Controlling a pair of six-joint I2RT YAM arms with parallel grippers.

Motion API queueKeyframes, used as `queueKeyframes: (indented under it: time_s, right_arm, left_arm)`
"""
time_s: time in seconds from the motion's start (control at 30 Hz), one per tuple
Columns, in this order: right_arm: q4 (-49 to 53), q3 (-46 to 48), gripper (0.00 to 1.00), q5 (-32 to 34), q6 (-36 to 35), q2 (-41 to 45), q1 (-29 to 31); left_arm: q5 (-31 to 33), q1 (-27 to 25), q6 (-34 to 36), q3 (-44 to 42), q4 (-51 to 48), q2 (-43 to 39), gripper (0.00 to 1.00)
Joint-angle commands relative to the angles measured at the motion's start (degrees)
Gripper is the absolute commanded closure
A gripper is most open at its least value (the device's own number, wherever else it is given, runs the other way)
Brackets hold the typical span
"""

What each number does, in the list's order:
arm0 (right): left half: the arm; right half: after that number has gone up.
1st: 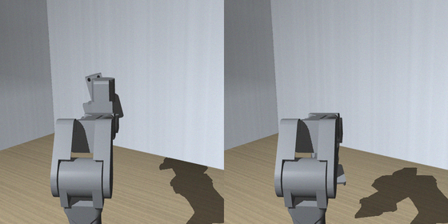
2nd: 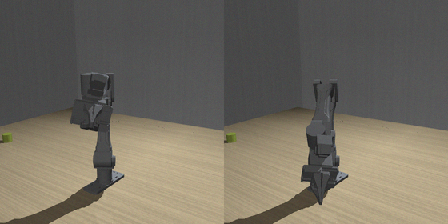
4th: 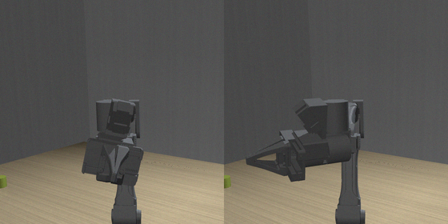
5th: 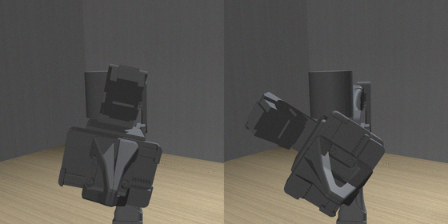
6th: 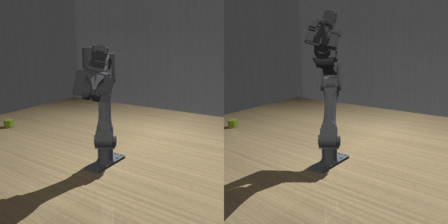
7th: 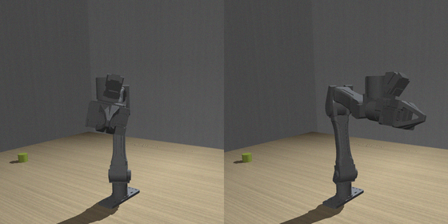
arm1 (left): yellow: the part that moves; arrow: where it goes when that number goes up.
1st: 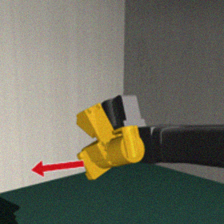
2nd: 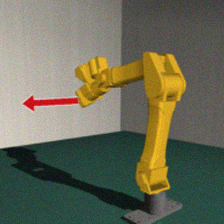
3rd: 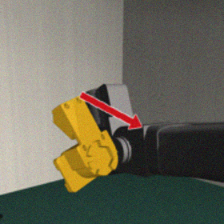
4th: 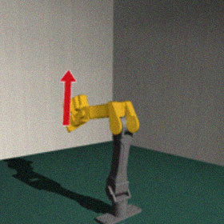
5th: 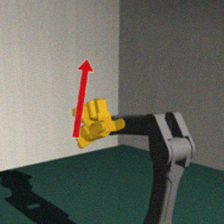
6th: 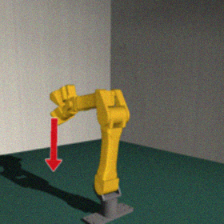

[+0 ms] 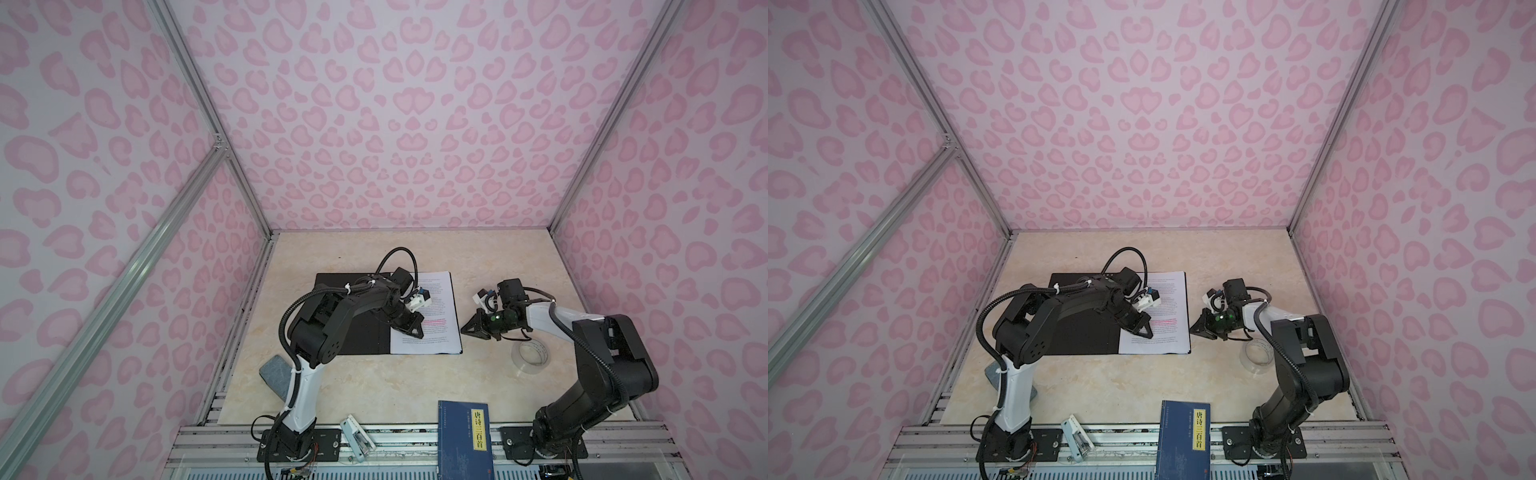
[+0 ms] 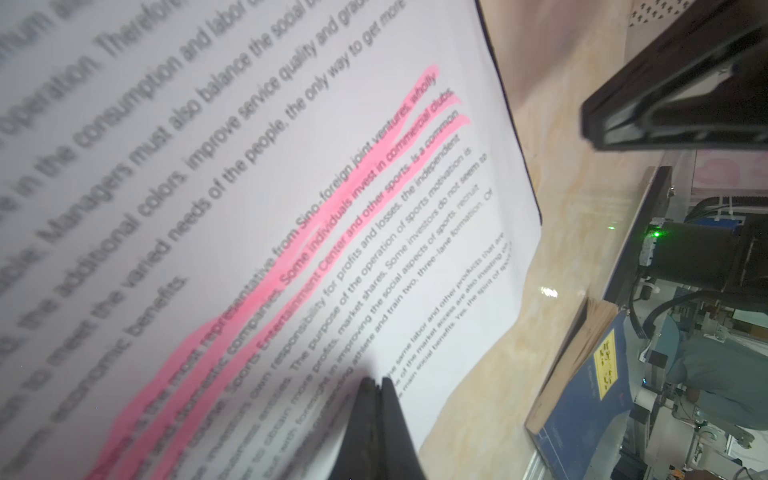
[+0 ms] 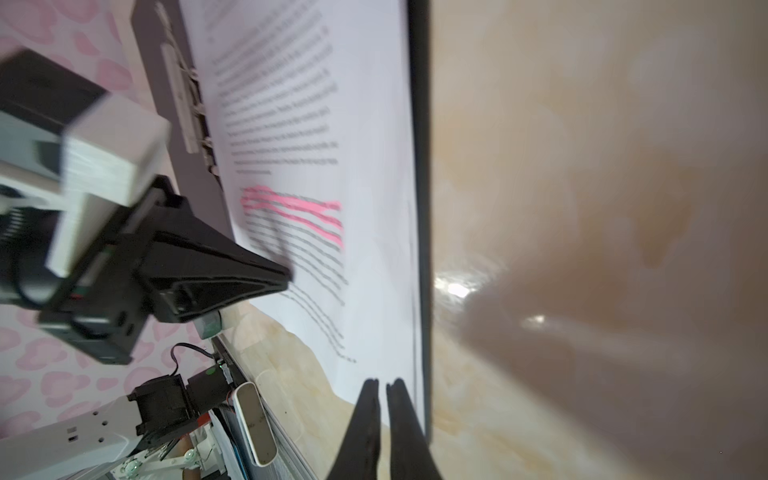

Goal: Put the files into the folder

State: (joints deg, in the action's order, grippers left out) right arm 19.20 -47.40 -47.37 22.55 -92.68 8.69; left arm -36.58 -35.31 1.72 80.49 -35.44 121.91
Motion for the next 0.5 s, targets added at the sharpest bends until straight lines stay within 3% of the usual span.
queueKeyframes:
  time_s: [0.0,0.47]
  right_arm:
    - [2.9,-3.3,0.89,0.4,1.1,1.1,0.0]
    - [-3.3,-8.3,0.89,-1.2,4.7,-9.7,5.9]
  left_arm:
    - [9.8,-0.2,0.9,-0.6,-5.0,1.6,0.96]
    - [9.7,-0.2,1.1,-0.2,-5.7,1.3,0.96]
